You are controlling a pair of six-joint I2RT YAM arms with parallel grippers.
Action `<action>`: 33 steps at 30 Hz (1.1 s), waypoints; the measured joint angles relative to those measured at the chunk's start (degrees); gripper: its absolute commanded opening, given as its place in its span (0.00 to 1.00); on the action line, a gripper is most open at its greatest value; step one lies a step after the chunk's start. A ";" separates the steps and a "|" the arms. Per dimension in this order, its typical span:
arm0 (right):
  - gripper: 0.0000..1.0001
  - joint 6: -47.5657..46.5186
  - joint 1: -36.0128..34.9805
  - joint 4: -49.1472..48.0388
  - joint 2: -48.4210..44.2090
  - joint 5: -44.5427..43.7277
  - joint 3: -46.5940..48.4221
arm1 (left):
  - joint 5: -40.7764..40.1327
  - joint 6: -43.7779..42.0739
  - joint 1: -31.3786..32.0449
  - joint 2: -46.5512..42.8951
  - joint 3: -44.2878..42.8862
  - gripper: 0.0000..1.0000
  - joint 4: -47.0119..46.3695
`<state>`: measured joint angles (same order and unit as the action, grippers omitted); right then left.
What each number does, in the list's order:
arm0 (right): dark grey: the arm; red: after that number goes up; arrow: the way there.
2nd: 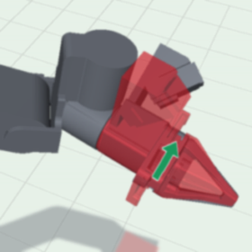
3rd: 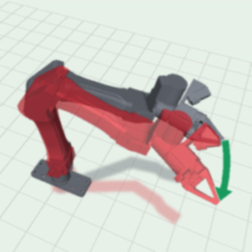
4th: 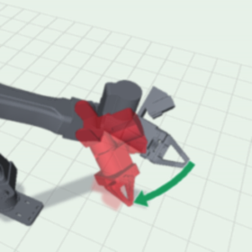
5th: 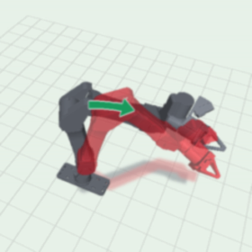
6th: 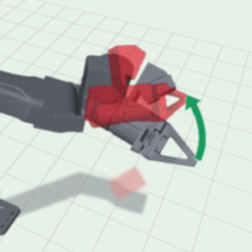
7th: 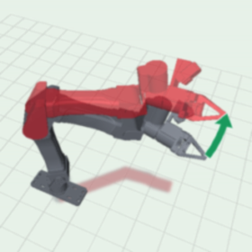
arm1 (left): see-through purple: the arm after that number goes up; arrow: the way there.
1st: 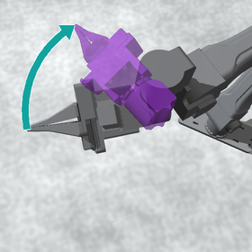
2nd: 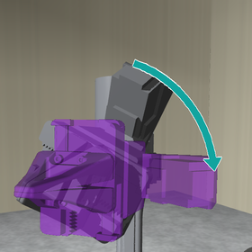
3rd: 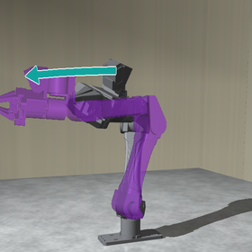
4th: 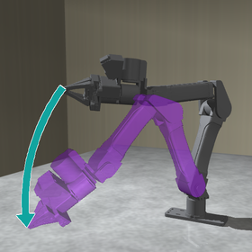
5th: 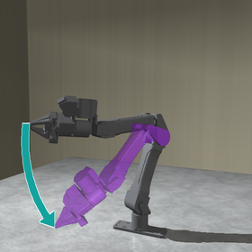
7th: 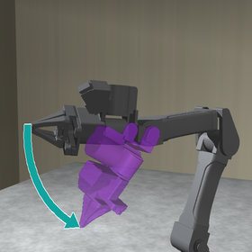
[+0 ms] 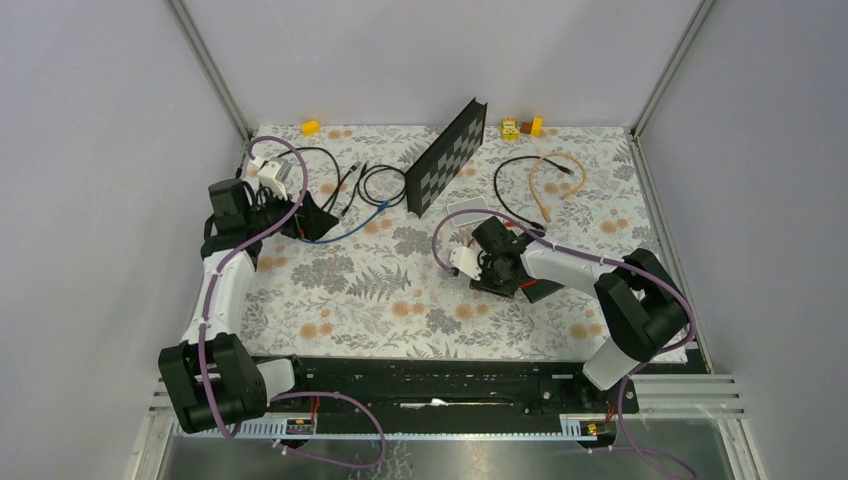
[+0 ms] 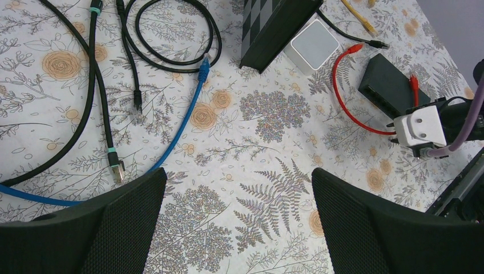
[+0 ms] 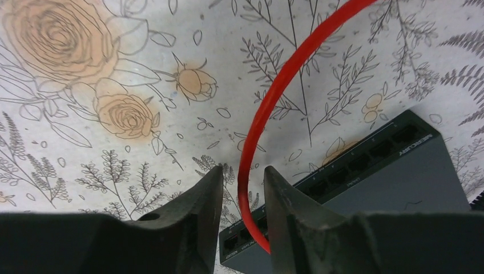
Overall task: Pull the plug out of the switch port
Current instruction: Pick up the connector from the center of the board, then place the connector at the center of the board.
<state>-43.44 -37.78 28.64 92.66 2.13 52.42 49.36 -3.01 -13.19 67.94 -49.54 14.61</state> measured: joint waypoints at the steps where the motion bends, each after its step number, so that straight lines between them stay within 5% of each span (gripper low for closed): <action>1: 0.44 -0.24 0.31 -0.22 0.07 -0.02 -0.35 | 0.00 0.00 0.00 0.00 0.00 0.99 0.00; 6: 0.41 -0.92 1.27 -0.72 0.24 -0.17 -1.07 | 0.07 0.00 0.00 0.04 0.00 0.99 0.00; 19: 0.04 -0.07 2.21 -0.50 -0.57 0.66 -1.07 | 0.11 -0.22 0.00 0.02 -0.33 0.99 0.46; 33: 0.00 5.60 2.34 3.72 -21.94 1.46 8.31 | 0.02 -0.15 0.00 0.04 -1.09 0.99 0.79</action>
<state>-37.85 -35.44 32.36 70.72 3.60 60.73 49.39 -3.16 -13.19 67.99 -50.63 15.40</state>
